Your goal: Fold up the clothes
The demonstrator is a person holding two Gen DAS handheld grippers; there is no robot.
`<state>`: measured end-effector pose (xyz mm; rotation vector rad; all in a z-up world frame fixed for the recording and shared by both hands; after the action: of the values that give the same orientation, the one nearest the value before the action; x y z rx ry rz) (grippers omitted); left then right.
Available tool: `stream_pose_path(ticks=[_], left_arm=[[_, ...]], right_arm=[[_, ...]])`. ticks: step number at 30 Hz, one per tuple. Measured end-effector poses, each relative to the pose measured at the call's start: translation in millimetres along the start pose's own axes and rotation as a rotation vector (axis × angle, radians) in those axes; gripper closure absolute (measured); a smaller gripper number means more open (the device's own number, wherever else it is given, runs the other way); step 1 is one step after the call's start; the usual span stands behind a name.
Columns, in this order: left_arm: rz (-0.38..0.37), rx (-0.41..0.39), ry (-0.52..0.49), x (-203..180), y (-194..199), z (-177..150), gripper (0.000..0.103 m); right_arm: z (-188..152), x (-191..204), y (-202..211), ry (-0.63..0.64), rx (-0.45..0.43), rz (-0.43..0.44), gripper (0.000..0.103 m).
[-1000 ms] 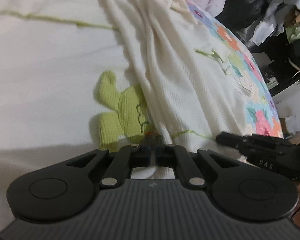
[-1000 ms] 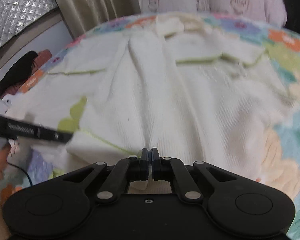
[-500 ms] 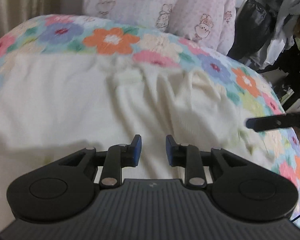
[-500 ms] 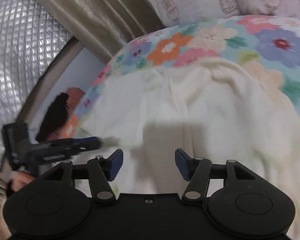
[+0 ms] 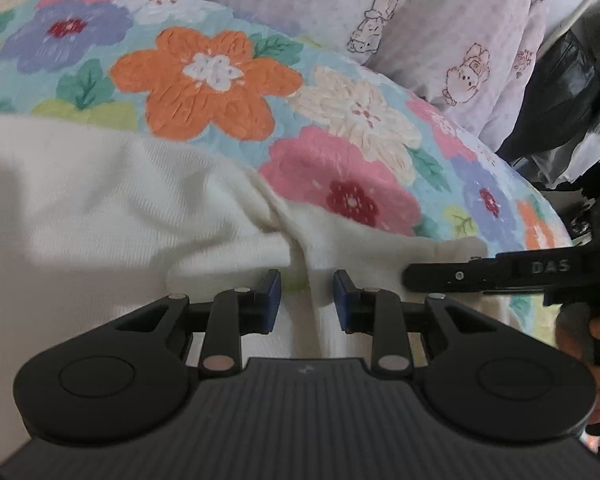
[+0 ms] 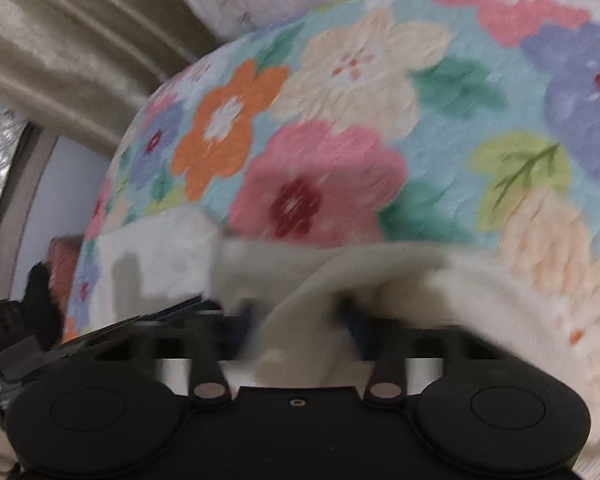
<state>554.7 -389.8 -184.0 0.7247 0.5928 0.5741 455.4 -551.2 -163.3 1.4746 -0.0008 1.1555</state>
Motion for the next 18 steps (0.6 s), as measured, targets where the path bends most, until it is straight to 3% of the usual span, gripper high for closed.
stream_pose_path(ticks=[3,5,7,10,13,17,18], left_arm=[[-0.001,-0.043,-0.017,-1.7,-6.9,18.0,0.081],[0.01,-0.078,-0.016,-0.9,-11.8,31.5,0.098],[0.035,-0.086,0.034,3.9,-21.2,39.9,0.099],[0.007,-0.06,0.133,8.3,-39.3,38.3,0.099],[-0.064,-0.068,0.196,6.8,-44.5,33.7,0.098],[-0.148,-0.121,0.279,10.0,-38.4,33.2,0.093],[-0.152,-0.115,0.28,10.4,-38.4,32.5,0.093]], right_arm=[[30.0,5.4,17.1,0.071,-0.133,0.044,0.096],[51.2,2.4,23.9,0.077,-0.182,0.067,0.096],[63.1,-7.1,17.4,0.051,-0.145,0.076,0.095],[66.3,-21.4,10.7,0.006,-0.124,0.061,0.092],[64.8,-23.3,16.2,0.011,-0.128,0.108,0.075],[72.7,-38.4,33.0,-0.111,-0.115,0.195,0.054],[73.7,-40.4,36.9,-0.128,-0.107,0.226,0.054]])
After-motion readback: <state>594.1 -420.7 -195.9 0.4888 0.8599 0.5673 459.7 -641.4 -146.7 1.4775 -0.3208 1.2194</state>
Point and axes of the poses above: each gripper's, at about its wrist camera, not at the fingertips, and y roughly against the way its jaws point, x to its left, z to its top, the point moved 10 cm from there along -y, roughly the way its jaws point, and after that the axes turned 14 degrees about -y, right-handed, at the moved point
